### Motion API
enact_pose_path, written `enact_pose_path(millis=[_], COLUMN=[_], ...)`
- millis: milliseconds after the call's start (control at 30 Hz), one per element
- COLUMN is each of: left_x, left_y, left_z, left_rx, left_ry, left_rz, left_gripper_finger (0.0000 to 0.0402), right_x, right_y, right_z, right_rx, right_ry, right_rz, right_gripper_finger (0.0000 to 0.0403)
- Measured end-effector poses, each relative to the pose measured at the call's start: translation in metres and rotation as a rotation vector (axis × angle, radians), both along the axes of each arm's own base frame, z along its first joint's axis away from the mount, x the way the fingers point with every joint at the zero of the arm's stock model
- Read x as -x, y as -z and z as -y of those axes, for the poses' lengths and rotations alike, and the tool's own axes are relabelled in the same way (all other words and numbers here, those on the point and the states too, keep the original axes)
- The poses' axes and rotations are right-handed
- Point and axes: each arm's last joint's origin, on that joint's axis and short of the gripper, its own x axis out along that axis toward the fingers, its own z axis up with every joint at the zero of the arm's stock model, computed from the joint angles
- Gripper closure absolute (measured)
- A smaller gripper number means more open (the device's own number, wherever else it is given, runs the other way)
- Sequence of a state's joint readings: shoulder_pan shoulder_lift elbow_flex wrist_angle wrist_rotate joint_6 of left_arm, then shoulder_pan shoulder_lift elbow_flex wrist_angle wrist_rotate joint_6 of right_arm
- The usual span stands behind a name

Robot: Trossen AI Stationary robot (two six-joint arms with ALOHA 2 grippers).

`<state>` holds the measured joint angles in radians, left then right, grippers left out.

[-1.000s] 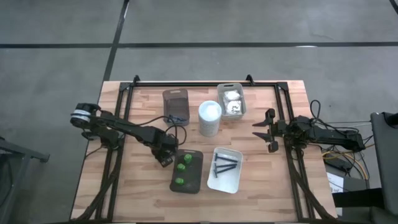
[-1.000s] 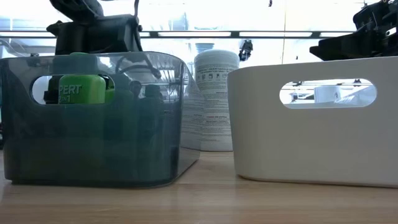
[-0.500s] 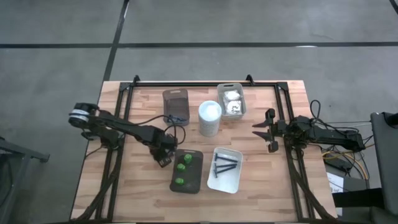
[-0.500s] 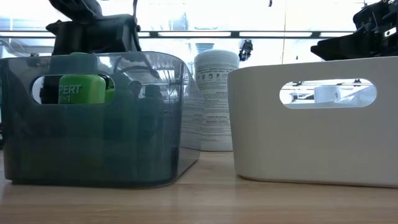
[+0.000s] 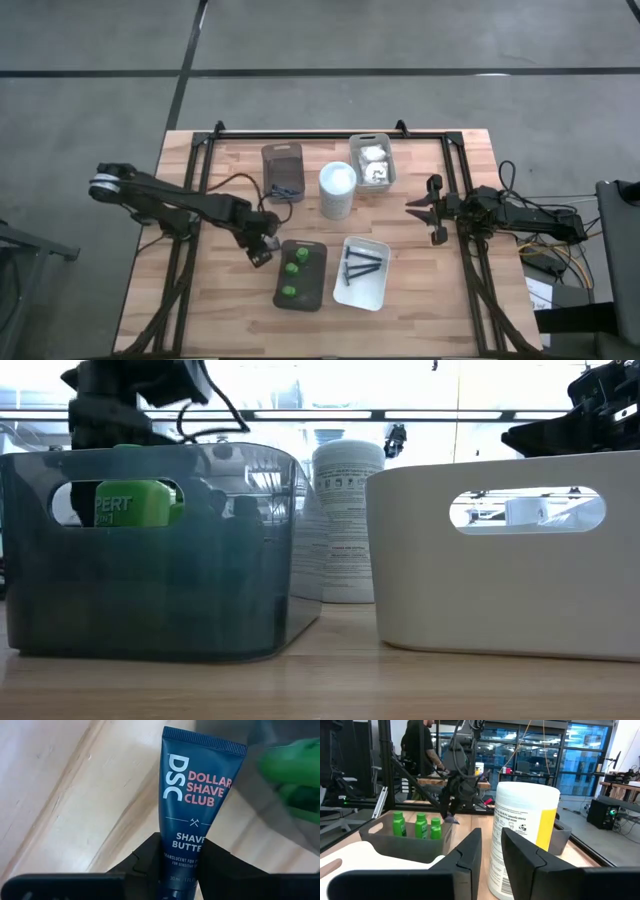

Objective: Pick & Place Travel size toiletries
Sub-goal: Put the blue shave cream into the top black bin

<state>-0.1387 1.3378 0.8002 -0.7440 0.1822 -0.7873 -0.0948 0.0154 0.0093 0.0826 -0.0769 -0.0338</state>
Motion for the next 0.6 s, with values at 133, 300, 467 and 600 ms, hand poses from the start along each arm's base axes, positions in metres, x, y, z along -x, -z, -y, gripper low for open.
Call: enact_pose_path(millis=[133, 300, 467, 600], left_x=[0.007, 0.016, 0.024, 0.028], left_y=[-0.015, -0.031, -0.045, -0.055], left_z=[-0.001, -0.003, -0.007, -0.011], left_rx=[0.015, 0.004, -0.035, -0.065], left_ry=[-0.018, -0.05, -0.113, -0.152], left_rz=[0.069, 0.157, 0.236, 0.295], left_gripper_finger=[0.0296, 0.0295, 0.0295, 0.0294], right_x=[0.0, 0.0, 0.0, 0.0], right_y=[0.0, 0.0, 0.0, 0.0], right_z=[0.0, 0.0, 0.0, 0.0], right_rx=[0.0, 0.0, 0.0, 0.0], right_ry=[0.0, 0.0, 0.0, 0.0], right_rz=[0.0, 0.0, 0.0, 0.0], right_gripper_finger=[0.0342, 0.0351, 0.0354, 0.0345])
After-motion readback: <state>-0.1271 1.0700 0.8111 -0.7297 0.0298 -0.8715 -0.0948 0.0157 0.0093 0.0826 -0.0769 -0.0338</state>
